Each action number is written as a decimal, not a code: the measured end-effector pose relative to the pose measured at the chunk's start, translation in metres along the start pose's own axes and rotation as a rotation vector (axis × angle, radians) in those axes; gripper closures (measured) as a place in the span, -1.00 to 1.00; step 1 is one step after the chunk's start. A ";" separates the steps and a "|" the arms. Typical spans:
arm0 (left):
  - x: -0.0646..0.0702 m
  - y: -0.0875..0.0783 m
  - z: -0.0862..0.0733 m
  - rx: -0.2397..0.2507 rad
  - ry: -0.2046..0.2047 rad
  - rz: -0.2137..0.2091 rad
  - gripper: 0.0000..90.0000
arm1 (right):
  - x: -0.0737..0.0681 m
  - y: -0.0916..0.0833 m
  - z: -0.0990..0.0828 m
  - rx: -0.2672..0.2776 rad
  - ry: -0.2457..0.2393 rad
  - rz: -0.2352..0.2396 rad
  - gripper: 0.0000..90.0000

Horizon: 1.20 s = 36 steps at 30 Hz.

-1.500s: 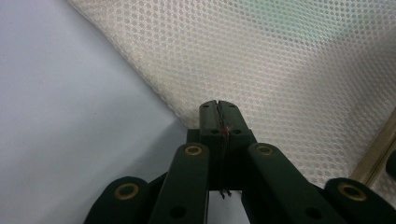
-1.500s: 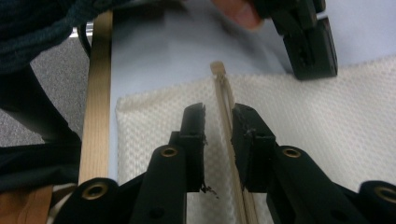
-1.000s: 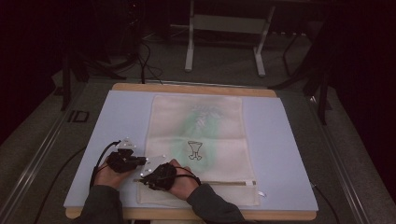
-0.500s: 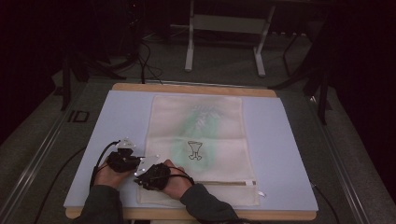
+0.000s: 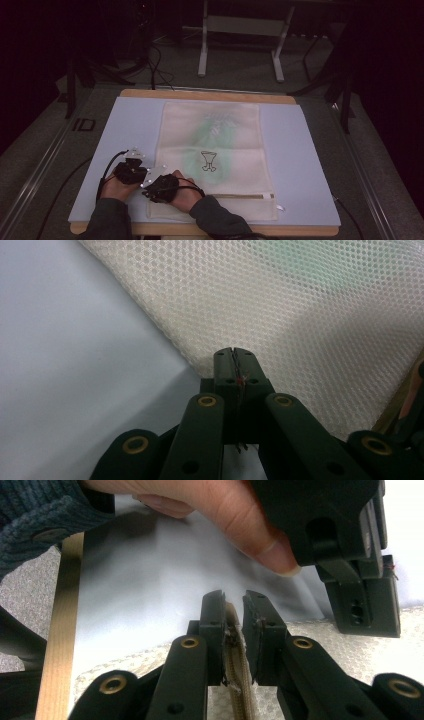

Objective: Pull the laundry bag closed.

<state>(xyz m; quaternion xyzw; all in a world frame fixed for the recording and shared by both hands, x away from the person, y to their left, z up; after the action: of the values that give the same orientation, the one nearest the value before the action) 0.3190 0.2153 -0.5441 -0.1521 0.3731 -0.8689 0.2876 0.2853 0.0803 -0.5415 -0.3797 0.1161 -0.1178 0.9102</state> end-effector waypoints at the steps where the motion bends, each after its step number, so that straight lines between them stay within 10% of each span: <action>1: 0.000 0.000 0.000 0.000 0.000 -0.001 0.99 | 0.000 0.000 0.000 -0.001 0.000 -0.001 0.76; 36: -0.001 0.000 0.000 0.006 -0.019 -0.012 0.99 | 0.003 -0.011 -0.004 0.039 -0.017 0.004 0.91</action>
<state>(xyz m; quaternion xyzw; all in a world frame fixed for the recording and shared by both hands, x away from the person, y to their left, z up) 0.3200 0.2162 -0.5445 -0.1615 0.3669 -0.8702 0.2865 0.2852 0.0690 -0.5366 -0.3629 0.1067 -0.1147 0.9186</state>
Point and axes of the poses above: each handheld gripper's, and its own axes: y roughly forward along the jaws, z roughly out of its top, x roughly to its right, the point moved 2 cm from there along y, roughly forward along the jaws, and after that the axes turned 13 degrees about y, right-handed, at the moved point
